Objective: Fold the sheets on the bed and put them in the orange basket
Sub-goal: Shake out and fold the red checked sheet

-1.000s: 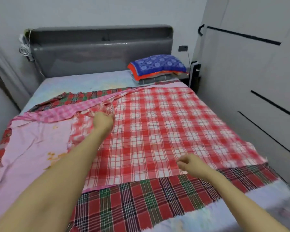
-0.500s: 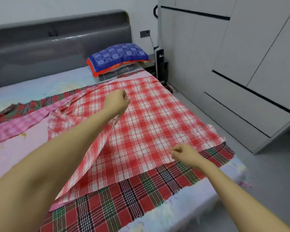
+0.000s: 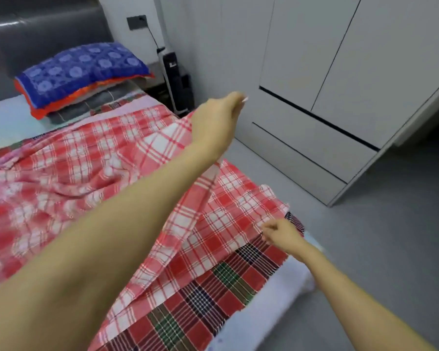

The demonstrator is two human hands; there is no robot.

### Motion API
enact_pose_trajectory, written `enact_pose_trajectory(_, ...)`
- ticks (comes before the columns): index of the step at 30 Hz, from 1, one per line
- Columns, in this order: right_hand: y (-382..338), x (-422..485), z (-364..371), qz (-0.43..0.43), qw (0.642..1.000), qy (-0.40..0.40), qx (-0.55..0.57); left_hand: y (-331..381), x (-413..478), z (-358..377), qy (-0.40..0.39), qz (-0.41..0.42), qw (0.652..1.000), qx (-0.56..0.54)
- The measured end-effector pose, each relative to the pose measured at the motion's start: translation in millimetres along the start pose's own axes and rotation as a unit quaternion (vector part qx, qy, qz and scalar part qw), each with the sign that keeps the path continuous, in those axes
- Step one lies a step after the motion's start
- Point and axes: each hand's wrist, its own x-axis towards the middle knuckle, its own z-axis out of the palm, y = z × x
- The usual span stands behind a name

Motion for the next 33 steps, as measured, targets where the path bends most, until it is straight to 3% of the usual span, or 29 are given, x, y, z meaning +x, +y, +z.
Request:
enact_pose_trajectory(3,37.2,27.3,-11.0,0.058,0.998,-0.011,0.01,-15.1,-34.2,75.7,-0.101,-0.038,0.993,0.043)
enact_pose_trajectory(8,91.1,89.6,-36.5,0.122,0.992,-0.005,0.031,-18.5,-62.4,159.0,-0.142,-0.072,0.982,0.1)
enact_pose_trajectory(13,146.8,167.6,-53.9,0.158,0.986,0.032,0.039,-19.9,-60.9,235.1,-0.197,-0.216,0.956,0.03)
enact_pose_trajectory(18,171.0,222.5,-70.4,0.194,0.979,0.052,-0.014,-21.2,-57.9,298.3,-0.174,-0.372,0.91,-0.055)
enact_pose_trajectory(24,190.9,275.8,-60.9,0.248,0.965,0.055,-0.071,-14.0,-78.1,331.1,-0.202,-0.419,0.881,-0.087)
enact_pose_trajectory(28,190.6,301.5,-56.6,0.262,0.953,0.07,-0.131,-21.0,-89.6,333.6,-0.182,-0.481,0.849,-0.12)
enact_pose_trajectory(31,187.2,307.3,-55.9,0.236,0.953,0.122,-0.144,-30.0,-94.4,325.4,-0.154,-0.539,0.812,-0.162)
enact_pose_trajectory(33,178.5,297.8,-58.6,0.163,0.966,0.15,-0.13,-33.0,-93.1,312.9,-0.129,-0.564,0.797,-0.174)
